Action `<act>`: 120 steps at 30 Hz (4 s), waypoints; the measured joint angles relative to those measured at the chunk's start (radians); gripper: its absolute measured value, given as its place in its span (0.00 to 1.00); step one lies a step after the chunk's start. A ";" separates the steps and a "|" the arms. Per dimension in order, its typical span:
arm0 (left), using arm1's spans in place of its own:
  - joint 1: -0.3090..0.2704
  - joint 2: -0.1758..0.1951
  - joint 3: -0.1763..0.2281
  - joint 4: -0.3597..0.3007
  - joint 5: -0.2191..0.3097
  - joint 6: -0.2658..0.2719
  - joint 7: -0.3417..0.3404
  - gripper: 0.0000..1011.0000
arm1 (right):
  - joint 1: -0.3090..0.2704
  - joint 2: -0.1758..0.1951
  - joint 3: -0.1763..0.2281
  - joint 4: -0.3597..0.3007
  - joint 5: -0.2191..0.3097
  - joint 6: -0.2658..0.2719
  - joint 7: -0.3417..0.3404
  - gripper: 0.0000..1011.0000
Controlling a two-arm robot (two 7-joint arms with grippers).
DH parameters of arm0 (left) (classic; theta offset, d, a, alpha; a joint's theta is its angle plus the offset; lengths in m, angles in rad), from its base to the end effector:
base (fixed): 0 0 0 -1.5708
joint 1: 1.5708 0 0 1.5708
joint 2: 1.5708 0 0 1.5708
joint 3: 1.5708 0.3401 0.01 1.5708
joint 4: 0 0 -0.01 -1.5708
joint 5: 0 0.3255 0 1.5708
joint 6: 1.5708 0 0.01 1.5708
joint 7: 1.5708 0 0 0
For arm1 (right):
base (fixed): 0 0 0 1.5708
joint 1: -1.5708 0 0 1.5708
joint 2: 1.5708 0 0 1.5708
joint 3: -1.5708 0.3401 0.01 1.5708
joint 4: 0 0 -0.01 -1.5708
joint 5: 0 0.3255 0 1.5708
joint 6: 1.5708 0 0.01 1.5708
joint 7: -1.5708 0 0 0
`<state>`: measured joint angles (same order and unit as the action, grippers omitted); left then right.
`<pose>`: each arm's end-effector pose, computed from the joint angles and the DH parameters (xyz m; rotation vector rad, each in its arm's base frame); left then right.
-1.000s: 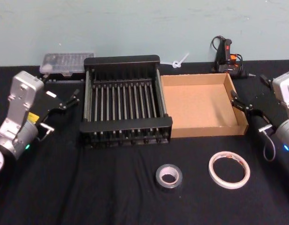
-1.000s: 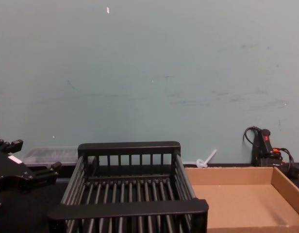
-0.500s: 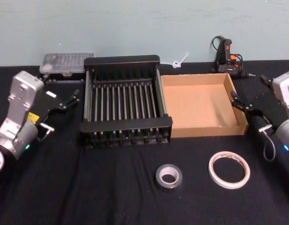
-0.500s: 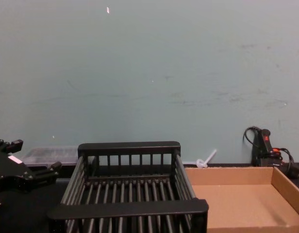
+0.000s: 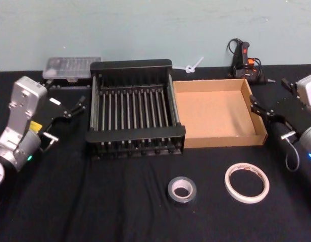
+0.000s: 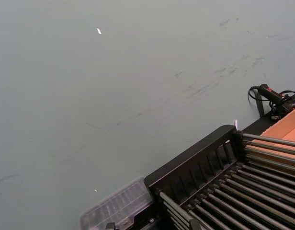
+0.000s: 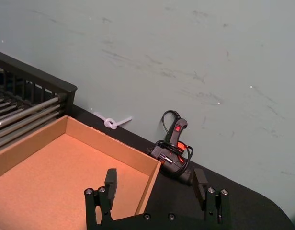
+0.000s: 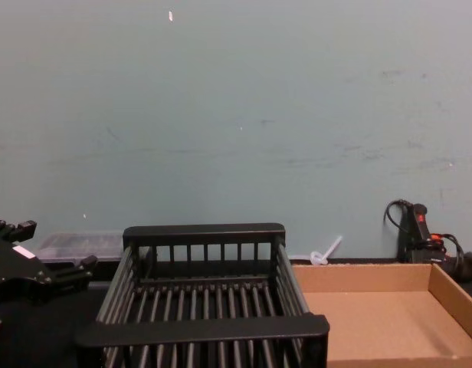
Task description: Pick up the white tape and place it into the black box , Pick up the silver tape and place it into the brown box.
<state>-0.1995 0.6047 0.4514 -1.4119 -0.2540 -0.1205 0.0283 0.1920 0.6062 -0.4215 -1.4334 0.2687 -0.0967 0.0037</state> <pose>0.3820 0.1068 -0.3459 0.3045 -0.2849 1.2480 0.3827 -0.1106 -0.3372 -0.2970 -0.2666 -1.2411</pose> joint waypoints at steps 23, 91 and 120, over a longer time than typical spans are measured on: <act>0.000 0.000 0.000 0.000 0.000 0.000 0.000 0.99 | -0.165 0.092 0.125 -0.262 0.166 0.244 0.152 0.99; 0.000 0.000 0.000 0.000 0.000 0.000 0.000 0.99 | -0.261 0.126 0.122 -0.259 0.217 0.476 0.400 0.99; 0.000 0.000 0.000 0.000 0.000 0.000 0.000 0.99 | -0.252 0.128 0.116 -0.244 0.228 0.480 0.405 0.99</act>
<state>-0.1995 0.6047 0.4514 -1.4120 -0.2539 -0.1205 0.0283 -0.0602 0.7345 -0.3052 -1.6774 0.4971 0.3829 0.4085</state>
